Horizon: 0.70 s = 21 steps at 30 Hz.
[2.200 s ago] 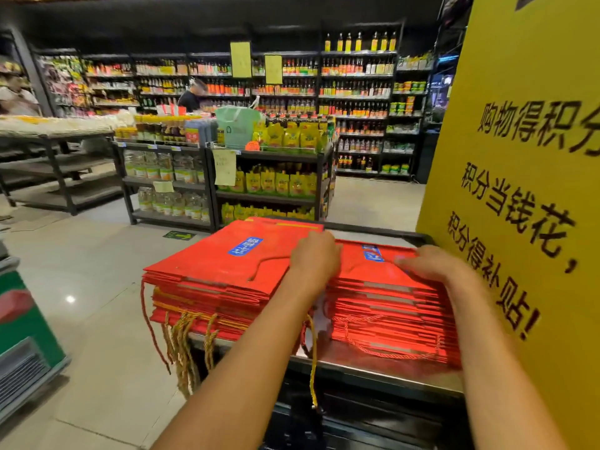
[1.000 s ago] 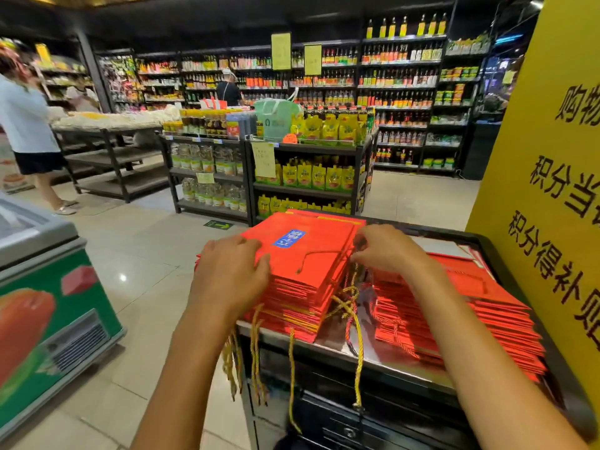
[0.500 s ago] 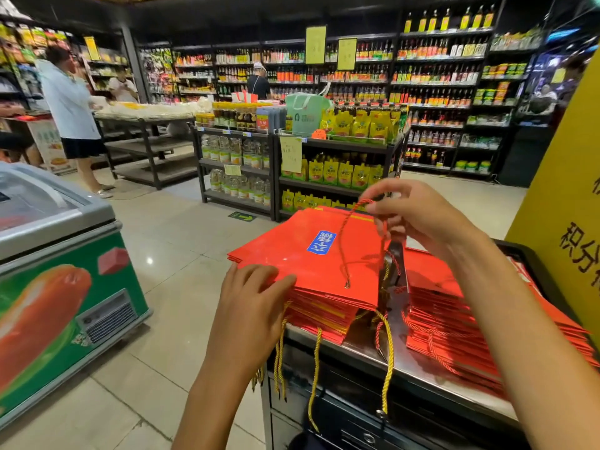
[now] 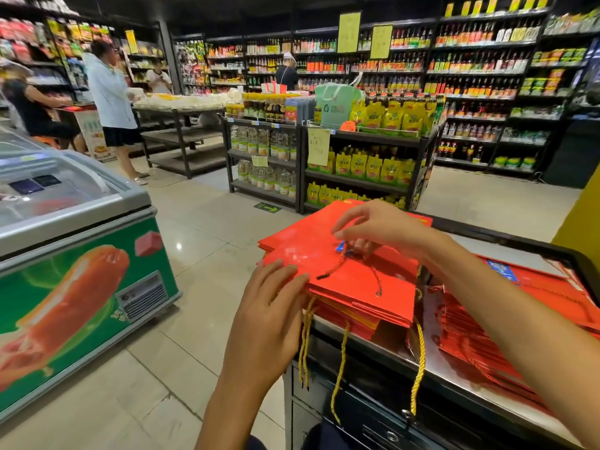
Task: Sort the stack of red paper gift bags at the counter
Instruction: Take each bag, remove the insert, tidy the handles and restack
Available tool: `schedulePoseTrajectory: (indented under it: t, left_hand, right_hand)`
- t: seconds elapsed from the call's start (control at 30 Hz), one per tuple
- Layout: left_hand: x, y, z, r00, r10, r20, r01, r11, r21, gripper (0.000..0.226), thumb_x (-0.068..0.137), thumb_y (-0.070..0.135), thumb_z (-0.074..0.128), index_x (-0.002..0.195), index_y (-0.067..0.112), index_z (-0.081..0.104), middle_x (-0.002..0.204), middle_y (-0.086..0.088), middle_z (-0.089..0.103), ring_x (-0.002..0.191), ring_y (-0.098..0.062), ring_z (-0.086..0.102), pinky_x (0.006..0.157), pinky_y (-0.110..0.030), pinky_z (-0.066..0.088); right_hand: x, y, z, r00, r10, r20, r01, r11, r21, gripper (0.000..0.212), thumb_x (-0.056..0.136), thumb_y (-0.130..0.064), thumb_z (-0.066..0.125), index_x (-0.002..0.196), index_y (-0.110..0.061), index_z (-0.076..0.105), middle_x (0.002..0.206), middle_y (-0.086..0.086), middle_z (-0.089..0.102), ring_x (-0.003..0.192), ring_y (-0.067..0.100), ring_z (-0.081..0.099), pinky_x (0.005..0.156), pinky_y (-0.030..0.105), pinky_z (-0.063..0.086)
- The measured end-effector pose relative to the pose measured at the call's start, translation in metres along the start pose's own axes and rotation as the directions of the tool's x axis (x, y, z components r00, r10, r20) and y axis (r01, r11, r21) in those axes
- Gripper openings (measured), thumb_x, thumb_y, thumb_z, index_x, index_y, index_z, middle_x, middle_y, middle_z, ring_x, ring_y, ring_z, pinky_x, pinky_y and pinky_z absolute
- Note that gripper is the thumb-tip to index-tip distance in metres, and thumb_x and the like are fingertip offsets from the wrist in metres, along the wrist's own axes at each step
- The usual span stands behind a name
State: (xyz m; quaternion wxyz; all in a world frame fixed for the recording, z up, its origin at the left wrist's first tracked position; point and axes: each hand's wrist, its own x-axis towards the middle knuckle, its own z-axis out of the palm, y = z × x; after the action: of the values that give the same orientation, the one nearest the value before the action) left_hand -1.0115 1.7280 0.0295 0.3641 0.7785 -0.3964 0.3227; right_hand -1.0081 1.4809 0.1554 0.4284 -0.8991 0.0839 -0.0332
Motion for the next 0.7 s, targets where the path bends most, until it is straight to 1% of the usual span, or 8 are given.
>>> schedulePoseTrajectory:
  t: [0.07,0.1,0.17,0.27,0.33,0.47,0.63,0.7]
  left_hand:
    - [0.002,0.000,-0.002,0.997,-0.057,-0.060,0.056,0.998,-0.016,0.030,0.097,0.012,0.066,0.127,0.007,0.070,0.131,-0.006,0.064,0.135,-0.027,0.052,0.115,-0.044,0.041]
    - [0.004,0.000,-0.004,0.992,-0.087,-0.093,0.085,0.996,-0.027,0.030,0.097,0.014,0.066,0.126,0.007,0.070,0.130,-0.006,0.064,0.133,-0.027,0.053,0.114,-0.043,0.042]
    - [0.009,0.000,-0.008,0.976,-0.164,-0.142,0.157,0.986,-0.057,0.029,0.098,0.017,0.065,0.125,0.008,0.070,0.129,-0.004,0.063,0.129,-0.023,0.054,0.113,-0.033,0.041]
    - [0.018,-0.001,-0.014,0.924,-0.361,-0.129,0.341,0.927,-0.153,0.030,0.099,0.021,0.067,0.129,0.017,0.066,0.132,0.004,0.058,0.128,-0.011,0.052,0.109,-0.011,0.035]
    - [0.023,-0.005,-0.015,0.893,-0.444,-0.073,0.420,0.881,-0.217,0.032,0.098,0.025,0.067,0.130,0.023,0.065,0.134,0.010,0.055,0.127,-0.002,0.050,0.106,-0.006,0.034]
    - [0.024,-0.015,-0.011,0.873,-0.488,0.016,0.467,0.826,-0.316,0.023,0.097,0.027,0.069,0.121,0.028,0.071,0.128,0.016,0.059,0.121,-0.004,0.057,0.106,-0.031,0.050]
    - [0.023,-0.018,-0.011,0.881,-0.473,0.030,0.447,0.807,-0.386,0.017,0.095,0.023,0.072,0.111,0.025,0.076,0.120,0.015,0.066,0.115,-0.010,0.063,0.099,-0.040,0.055]
    - [0.023,-0.018,-0.013,0.887,-0.460,0.031,0.435,0.812,-0.389,0.019,0.094,0.024,0.072,0.113,0.025,0.076,0.120,0.015,0.067,0.116,-0.010,0.064,0.099,-0.040,0.055]
  right_hand:
    - [-0.006,-0.009,-0.004,0.989,-0.140,-0.038,0.117,0.925,-0.361,0.011,0.089,-0.036,0.078,0.095,-0.027,0.077,0.069,-0.006,0.064,0.058,0.006,0.060,0.058,0.026,0.045]
    - [-0.009,-0.013,-0.004,0.974,-0.223,-0.035,0.174,0.839,-0.516,0.014,0.089,-0.044,0.075,0.097,-0.032,0.076,0.071,-0.010,0.058,0.067,0.008,0.059,0.059,0.027,0.040]
    - [-0.014,-0.015,-0.004,0.929,-0.369,0.037,0.308,0.712,-0.631,0.023,0.088,-0.053,0.071,0.107,-0.041,0.074,0.087,-0.008,0.051,0.086,0.013,0.056,0.069,0.031,0.039]
    - [-0.019,-0.017,0.001,0.861,-0.440,0.256,0.509,0.744,-0.433,0.032,0.086,-0.054,0.073,0.114,-0.040,0.075,0.115,-0.008,0.054,0.110,0.008,0.053,0.093,0.027,0.044]
    - [-0.016,-0.012,0.008,0.828,-0.427,0.363,0.543,0.772,-0.330,0.025,0.086,-0.040,0.080,0.110,-0.034,0.078,0.118,-0.010,0.063,0.114,0.007,0.059,0.100,0.034,0.047]
    - [-0.010,0.003,0.015,0.822,-0.453,0.344,0.540,0.812,-0.220,0.010,0.084,-0.023,0.084,0.093,-0.026,0.080,0.101,-0.003,0.071,0.099,0.015,0.066,0.091,0.043,0.051]
    - [-0.008,-0.005,0.022,0.834,-0.483,0.267,0.532,0.833,-0.152,0.006,0.090,-0.017,0.078,0.091,-0.021,0.074,0.081,-0.007,0.074,0.075,0.008,0.067,0.072,0.023,0.049]
    - [-0.002,-0.013,0.026,0.843,-0.465,0.271,0.517,0.840,-0.167,0.008,0.091,-0.016,0.076,0.091,-0.023,0.072,0.077,-0.004,0.075,0.072,0.019,0.072,0.069,0.040,0.058]
